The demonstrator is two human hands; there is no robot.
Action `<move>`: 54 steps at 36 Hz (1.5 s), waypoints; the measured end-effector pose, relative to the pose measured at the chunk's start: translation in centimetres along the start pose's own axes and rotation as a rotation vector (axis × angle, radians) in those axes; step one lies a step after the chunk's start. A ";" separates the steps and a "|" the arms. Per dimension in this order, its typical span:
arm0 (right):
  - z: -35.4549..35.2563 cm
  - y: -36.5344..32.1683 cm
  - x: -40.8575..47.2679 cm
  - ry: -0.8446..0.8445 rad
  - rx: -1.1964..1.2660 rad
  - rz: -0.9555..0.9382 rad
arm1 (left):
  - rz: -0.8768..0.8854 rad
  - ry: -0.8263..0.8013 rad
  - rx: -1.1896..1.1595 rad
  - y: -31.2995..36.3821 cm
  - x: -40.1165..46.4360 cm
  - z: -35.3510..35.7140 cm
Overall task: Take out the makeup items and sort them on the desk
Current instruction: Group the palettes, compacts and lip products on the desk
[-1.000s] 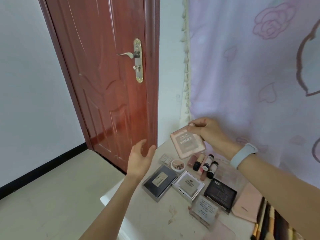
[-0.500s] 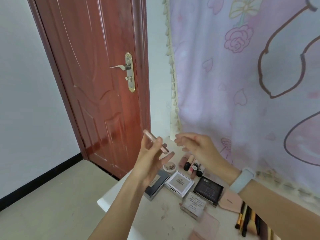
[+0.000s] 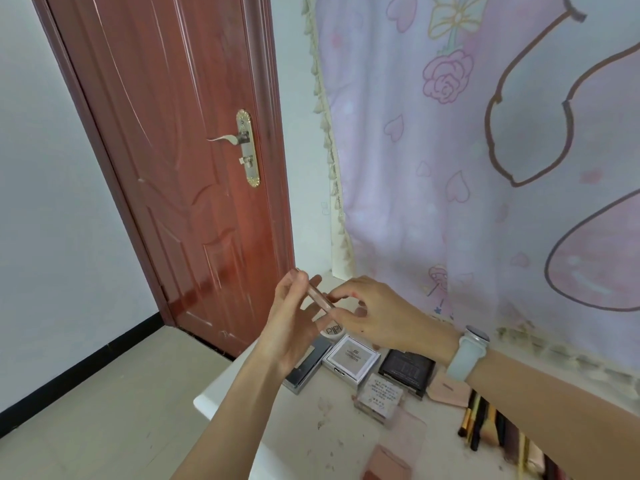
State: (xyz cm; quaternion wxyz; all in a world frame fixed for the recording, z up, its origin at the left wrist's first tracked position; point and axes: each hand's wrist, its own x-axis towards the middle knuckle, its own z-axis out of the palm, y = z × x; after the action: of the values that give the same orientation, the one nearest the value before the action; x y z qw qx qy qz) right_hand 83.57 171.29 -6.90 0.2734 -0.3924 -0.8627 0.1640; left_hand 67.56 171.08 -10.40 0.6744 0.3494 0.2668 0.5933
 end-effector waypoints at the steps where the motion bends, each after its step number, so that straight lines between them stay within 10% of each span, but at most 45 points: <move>1: -0.2 -0.1 0.0 -0.004 0.026 0.002 | 0.027 -0.004 0.043 -0.1 -0.2 0.1; 13: -0.8 0.1 -0.3 0.049 0.002 0.048 | 0.105 -0.084 0.223 -0.2 -0.2 0.5; 27: -1.5 4.9 4.5 0.140 0.157 0.491 | -0.364 0.227 -0.102 0.5 4.3 -2.3; 40: 1.5 9.9 9.2 0.187 0.154 0.614 | -0.327 0.352 0.837 -0.5 13.1 -5.1; 54: 3.1 13.8 9.3 0.160 0.434 0.839 | -0.317 0.285 0.928 -3.7 17.0 -7.3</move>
State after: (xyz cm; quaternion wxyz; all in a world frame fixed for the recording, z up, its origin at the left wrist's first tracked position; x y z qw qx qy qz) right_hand 84.75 186.99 -13.06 0.3248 -0.6521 -0.5520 0.4058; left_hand 66.79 188.77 -16.85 0.4870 0.4829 0.6411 0.3444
